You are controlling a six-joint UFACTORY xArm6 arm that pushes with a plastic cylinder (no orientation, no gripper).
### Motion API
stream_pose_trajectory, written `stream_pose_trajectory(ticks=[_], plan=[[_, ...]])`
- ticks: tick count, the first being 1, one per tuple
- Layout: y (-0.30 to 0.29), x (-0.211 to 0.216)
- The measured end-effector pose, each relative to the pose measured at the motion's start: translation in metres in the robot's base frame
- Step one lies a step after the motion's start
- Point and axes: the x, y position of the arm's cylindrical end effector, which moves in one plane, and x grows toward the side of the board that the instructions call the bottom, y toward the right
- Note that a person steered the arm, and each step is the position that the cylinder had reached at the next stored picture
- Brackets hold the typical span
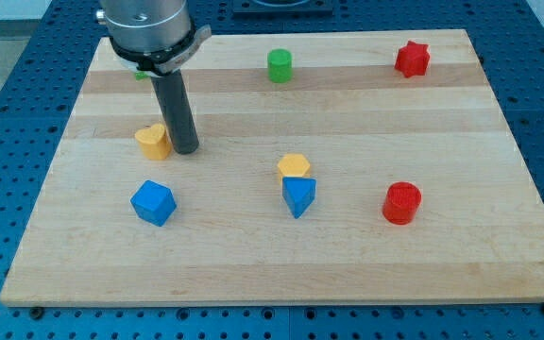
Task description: Push the yellow heart to the left side of the board
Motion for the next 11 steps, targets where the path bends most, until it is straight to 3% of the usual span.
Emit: stream_pose_trajectory(ticks=[4,8,10,11], plan=[[-0.053,0.0],[0.004,0.026],[0.071,0.029],[0.08,0.08]])
